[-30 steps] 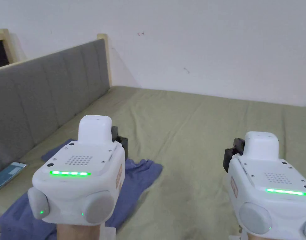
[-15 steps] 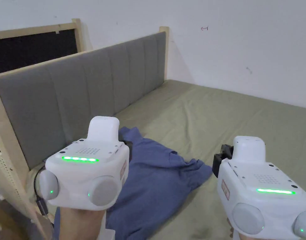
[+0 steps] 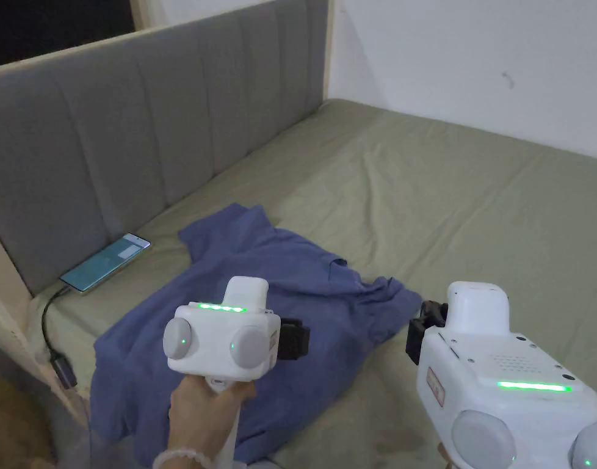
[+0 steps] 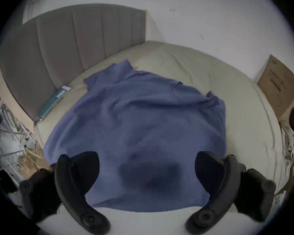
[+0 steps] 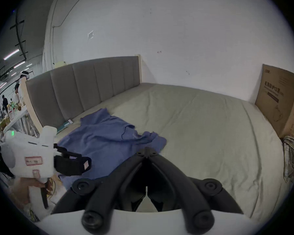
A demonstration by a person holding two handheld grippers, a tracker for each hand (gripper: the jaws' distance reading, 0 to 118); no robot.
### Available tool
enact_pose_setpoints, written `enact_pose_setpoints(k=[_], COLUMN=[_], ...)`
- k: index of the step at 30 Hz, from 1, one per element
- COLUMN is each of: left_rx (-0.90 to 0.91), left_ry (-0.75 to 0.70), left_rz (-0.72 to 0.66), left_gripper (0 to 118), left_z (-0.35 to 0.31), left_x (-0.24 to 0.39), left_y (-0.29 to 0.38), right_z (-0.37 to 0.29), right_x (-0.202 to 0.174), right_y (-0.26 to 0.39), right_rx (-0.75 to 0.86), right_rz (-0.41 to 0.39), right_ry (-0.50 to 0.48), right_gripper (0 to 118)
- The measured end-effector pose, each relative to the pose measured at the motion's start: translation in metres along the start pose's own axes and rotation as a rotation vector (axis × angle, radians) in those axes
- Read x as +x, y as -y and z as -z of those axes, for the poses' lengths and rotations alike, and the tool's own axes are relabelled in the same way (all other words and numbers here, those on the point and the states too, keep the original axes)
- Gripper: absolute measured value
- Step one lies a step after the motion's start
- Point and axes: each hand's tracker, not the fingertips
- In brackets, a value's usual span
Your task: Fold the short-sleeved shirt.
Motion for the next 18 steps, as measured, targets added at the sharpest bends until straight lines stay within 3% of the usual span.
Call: enact_pose_setpoints(k=[6, 9, 15, 18], left_rx=[-0.189, -0.191, -0.186, -0.172], left_ry=[0.033, 0.033, 0.066, 0.059], left_rz=[0.082, 0.095, 0.077, 0.034], left_gripper=[116, 112, 94, 64], left_z=[0.072, 0.066, 0.052, 0.045], left_x=[0.011, 0.01, 0.001, -0.003], left_y=[0.003, 0.0, -0.002, -0.006], right_z=[0.024, 0.033, 0.039, 0.037], right_x=[0.012, 0.019, 0.02, 0.02], right_y=[0.015, 0.02, 0.023, 0.024], right_rx=[-0.076, -0.11, -0.131, -0.139], right_rz=[0.035, 0.052, 0.053, 0.065], right_ry=[0.011, 0.02, 0.023, 0.006], right_gripper=[1, 1, 1, 1])
